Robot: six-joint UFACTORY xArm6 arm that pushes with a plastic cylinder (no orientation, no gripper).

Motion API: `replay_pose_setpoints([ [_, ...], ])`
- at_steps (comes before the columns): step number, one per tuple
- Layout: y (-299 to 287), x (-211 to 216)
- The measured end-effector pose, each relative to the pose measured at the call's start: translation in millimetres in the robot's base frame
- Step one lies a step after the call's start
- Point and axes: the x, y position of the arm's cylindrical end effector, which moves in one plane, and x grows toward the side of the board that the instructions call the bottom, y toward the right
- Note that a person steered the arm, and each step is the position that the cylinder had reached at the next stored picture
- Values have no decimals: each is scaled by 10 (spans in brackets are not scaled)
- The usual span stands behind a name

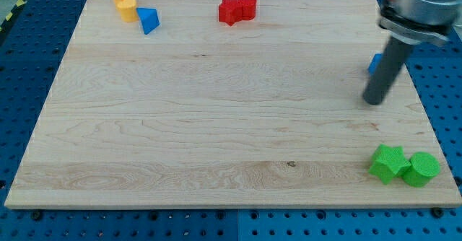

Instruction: Slide the blue cube a bit down

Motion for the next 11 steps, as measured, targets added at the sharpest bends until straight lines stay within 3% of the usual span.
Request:
replay_pose_setpoints([
  [3, 1075, 120],
  [5, 1082, -495],
  [8, 285, -515],
  [10, 467, -659],
  [11, 319, -931],
])
